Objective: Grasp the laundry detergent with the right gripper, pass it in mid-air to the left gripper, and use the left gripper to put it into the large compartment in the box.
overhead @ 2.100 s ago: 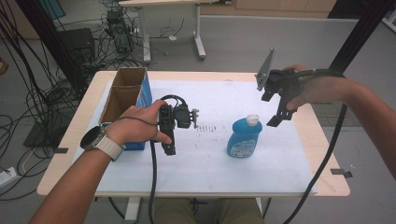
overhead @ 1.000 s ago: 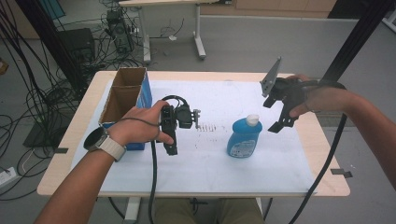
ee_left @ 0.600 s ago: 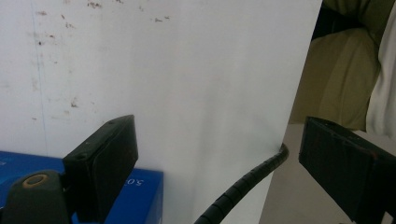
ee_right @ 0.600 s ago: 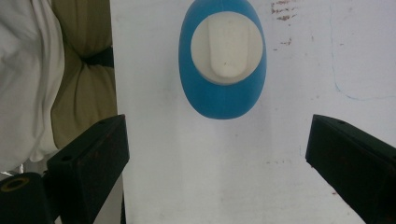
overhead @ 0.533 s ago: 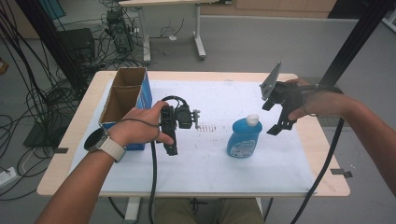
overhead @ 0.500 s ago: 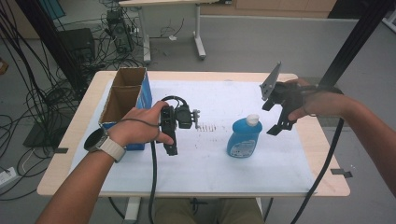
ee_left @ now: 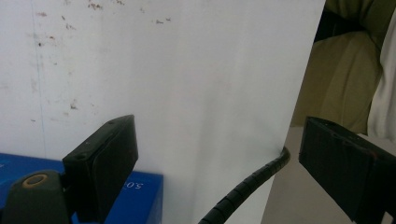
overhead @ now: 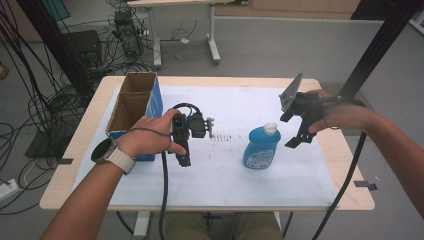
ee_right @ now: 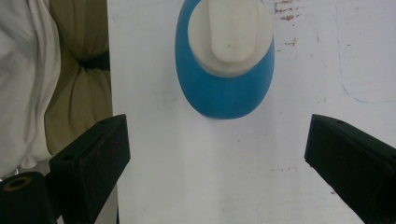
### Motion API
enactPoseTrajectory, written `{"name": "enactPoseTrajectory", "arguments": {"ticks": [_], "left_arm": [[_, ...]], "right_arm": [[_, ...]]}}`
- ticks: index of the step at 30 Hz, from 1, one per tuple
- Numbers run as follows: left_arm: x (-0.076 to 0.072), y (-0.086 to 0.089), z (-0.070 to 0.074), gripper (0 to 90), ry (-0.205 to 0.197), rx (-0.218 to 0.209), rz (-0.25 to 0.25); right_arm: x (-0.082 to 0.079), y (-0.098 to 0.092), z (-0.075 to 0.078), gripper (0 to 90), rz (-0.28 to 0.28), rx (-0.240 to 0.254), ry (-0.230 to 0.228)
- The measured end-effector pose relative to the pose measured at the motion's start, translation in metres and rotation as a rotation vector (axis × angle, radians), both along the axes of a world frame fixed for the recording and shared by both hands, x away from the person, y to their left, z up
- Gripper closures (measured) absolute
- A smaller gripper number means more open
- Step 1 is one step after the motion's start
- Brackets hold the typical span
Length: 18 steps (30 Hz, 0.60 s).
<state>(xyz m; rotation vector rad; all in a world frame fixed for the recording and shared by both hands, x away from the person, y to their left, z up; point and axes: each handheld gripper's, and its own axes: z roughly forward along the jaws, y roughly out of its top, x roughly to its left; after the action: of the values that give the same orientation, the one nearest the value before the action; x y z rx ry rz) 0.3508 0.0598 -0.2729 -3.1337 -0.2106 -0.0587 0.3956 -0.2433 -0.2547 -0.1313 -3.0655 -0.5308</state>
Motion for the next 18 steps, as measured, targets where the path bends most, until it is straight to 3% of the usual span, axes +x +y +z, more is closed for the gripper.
{"name": "enactPoseTrajectory", "arguments": {"ticks": [18], "left_arm": [[0.001,-0.001,-0.002,12.1,0.005,0.002,0.003]], "right_arm": [[0.002,-0.004,-0.014,6.7,0.014,0.045,-0.018]]}}
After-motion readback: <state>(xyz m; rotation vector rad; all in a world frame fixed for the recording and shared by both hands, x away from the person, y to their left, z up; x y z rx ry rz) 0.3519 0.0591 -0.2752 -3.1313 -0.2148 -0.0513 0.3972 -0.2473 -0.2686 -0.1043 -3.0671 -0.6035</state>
